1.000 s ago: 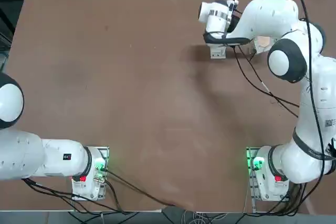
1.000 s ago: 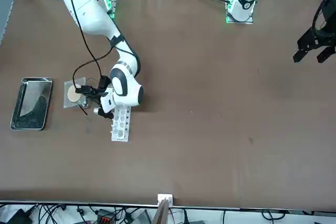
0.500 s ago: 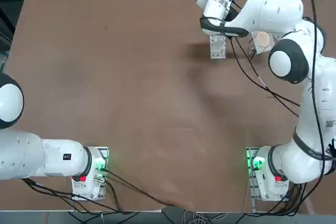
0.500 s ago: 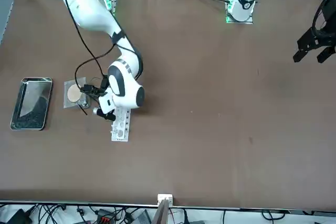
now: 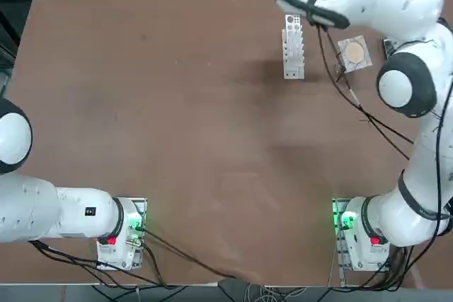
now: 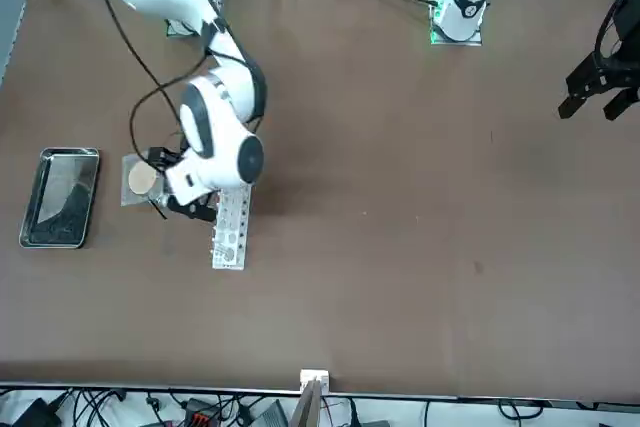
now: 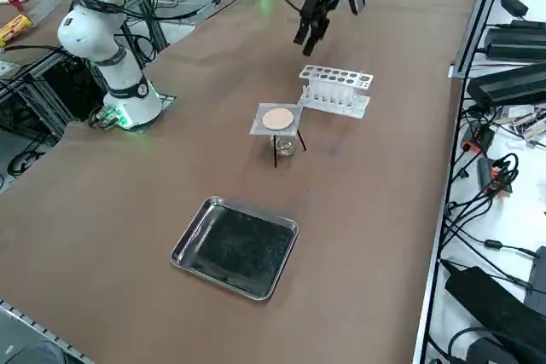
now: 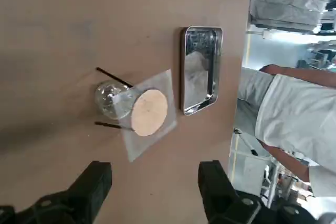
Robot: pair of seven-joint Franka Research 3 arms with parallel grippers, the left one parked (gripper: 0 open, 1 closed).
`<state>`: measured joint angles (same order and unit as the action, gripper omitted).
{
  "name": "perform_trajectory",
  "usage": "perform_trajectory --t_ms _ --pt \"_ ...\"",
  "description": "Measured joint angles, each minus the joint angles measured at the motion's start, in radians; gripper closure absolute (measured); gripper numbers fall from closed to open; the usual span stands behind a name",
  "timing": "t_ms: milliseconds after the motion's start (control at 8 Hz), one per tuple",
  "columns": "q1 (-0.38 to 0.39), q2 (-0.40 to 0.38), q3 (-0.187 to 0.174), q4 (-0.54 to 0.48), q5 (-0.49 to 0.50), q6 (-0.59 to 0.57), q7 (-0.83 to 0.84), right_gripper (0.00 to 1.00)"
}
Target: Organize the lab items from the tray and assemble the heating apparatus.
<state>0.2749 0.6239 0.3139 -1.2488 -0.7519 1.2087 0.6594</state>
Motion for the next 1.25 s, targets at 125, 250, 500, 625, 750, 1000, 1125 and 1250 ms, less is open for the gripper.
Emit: perform_trajectory --t_ms 125,250,500,625,750,1000,1125,1250 --pt "-0.04 -0.027 0.0 0.021 0.018 0.002 -0.065 0.0" --pt "-0.08 -0.04 -0.001 0.05 0.041 0.004 -0.129 0.0" --pt "-0.15 -0.043 -0.001 0.106 0.097 0.008 -0.222 0.0" --pt "-0.18 -0.045 -0.001 0.124 0.127 0.01 -0.261 0.0" --pt "-0.209 -0.055 -0.001 0.137 0.164 0.015 -0.294 0.0" --pt "-0.288 -0.102 -0.001 0.143 0.275 0.049 -0.357 0.0" --pt "-0.336 -0.125 -0.001 0.143 0.327 0.068 -0.394 0.0" --pt "-0.381 -0.143 -0.001 0.144 0.375 0.085 -0.423 0.0"
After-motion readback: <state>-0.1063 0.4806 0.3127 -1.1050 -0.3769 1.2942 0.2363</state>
